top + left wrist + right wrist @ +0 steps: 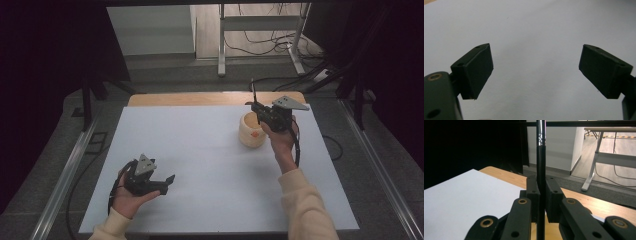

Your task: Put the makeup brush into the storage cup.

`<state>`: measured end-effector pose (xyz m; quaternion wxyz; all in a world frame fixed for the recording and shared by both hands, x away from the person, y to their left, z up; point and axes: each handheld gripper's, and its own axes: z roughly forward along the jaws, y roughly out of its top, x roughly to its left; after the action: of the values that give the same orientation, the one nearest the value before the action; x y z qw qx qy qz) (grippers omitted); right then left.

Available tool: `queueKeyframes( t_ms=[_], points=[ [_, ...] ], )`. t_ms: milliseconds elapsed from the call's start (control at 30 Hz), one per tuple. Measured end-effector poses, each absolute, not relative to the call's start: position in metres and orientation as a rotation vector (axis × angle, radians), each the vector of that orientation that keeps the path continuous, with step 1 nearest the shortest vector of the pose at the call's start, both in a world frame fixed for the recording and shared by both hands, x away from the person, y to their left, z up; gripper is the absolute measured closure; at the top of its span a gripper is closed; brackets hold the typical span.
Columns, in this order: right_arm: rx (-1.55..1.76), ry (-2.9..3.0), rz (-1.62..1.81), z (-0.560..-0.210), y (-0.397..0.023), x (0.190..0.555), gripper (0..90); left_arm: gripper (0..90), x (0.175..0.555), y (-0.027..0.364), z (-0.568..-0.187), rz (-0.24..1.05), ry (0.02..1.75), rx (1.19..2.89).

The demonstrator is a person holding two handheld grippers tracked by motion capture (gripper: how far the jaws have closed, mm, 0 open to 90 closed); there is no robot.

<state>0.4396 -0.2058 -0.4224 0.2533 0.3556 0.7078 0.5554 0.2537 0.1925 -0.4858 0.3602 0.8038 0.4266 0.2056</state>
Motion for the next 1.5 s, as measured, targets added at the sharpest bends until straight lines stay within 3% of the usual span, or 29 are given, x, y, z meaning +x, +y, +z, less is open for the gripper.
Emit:
queueKeyframes(
  t_ms=[1500],
  points=[
    [1.020, 1.952, 1.431, -0.453, -0.201, 0.464, 82.1, 12.6, 0.253, 0.195, -0.485, 0.538, 1.104, 2.067]
  ],
)
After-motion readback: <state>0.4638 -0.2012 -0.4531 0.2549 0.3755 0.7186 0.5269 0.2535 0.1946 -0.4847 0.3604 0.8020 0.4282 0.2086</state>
